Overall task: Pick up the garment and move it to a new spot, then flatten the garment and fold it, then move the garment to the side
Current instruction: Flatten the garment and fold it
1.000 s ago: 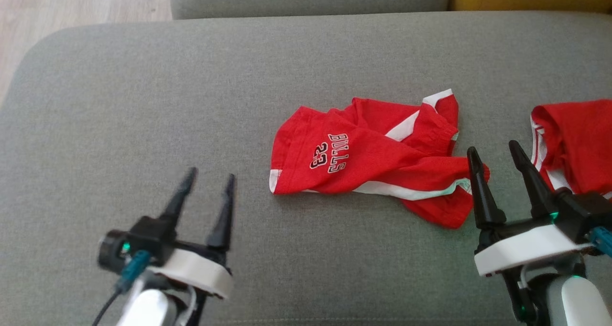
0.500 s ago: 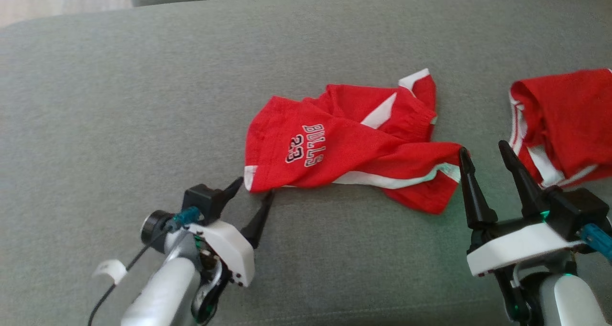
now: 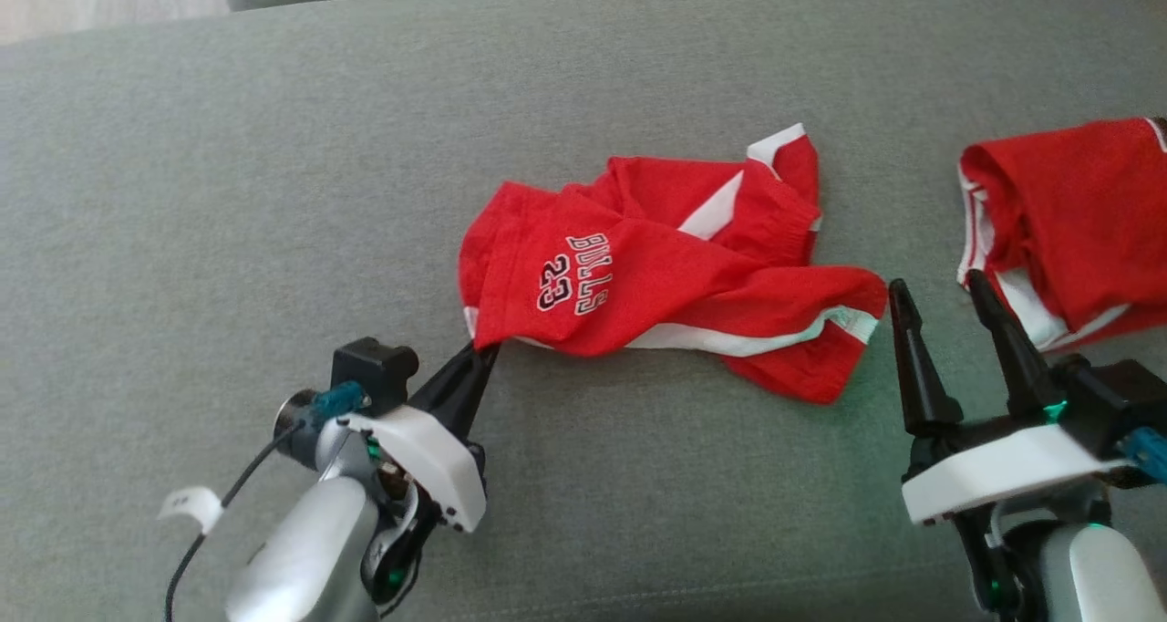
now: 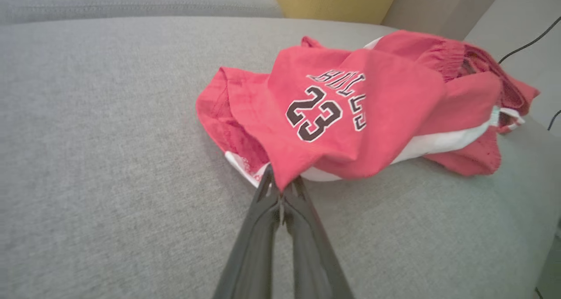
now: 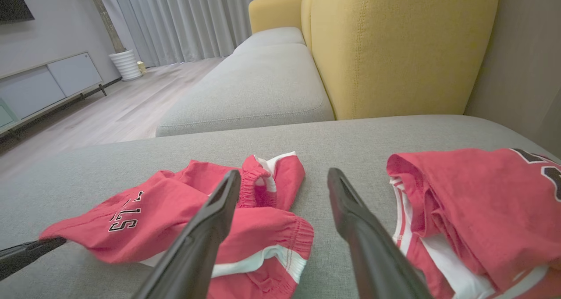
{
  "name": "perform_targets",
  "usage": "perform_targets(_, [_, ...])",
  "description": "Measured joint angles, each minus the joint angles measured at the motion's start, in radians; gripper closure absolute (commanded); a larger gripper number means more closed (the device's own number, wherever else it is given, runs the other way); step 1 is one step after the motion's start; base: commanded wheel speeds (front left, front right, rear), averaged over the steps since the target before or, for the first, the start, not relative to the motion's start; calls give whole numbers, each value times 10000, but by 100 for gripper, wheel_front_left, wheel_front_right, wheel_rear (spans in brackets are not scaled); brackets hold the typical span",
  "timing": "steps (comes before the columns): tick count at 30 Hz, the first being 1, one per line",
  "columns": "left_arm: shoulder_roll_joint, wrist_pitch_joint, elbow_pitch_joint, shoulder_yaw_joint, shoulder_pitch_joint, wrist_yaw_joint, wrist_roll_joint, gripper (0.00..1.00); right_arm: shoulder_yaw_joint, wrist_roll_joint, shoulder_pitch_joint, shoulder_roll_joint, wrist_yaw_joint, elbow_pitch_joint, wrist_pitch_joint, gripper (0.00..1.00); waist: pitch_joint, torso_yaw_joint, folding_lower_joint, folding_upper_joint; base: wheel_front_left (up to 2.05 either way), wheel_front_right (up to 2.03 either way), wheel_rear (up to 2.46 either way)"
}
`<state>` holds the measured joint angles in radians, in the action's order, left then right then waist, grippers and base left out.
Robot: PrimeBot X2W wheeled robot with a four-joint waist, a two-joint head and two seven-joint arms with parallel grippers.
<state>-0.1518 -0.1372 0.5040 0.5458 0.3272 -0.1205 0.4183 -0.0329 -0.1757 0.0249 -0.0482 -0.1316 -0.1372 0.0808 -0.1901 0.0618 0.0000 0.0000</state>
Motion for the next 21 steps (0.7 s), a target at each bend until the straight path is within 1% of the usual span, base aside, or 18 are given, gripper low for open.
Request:
perform_targets(4, [-257, 12, -1116, 73, -535, -17, 81, 100, 121, -102, 8, 2, 0, 2, 92, 0, 20, -239, 0, 0, 0, 0, 0])
perform_targets(10, [-679, 575, -2905, 251, -1789, 272, 165, 100, 167, -268, 19, 4, 0, 0, 215, 0, 63, -631, 0, 0, 0, 0, 0])
perform_targets(14, [-826, 1012, -3996, 326, -2400, 430, 347, 100, 174, -284, 56, 6, 0, 4, 267, 0, 83, -804, 0, 0, 0, 0, 0])
perform_targets(18, [-895, 1283, -4878, 314, -2739, 529, 698, 100, 173, -355, 66, 6, 0, 2, 337, 0, 58, -868, 0, 0, 0, 0, 0])
perform_targets(21, [-930, 1296, -5037, 180, -2659, 562, 859, 100, 173, -445, 64, 6, 0, 2, 405, 0, 2, -832, 0, 0, 0, 0, 0])
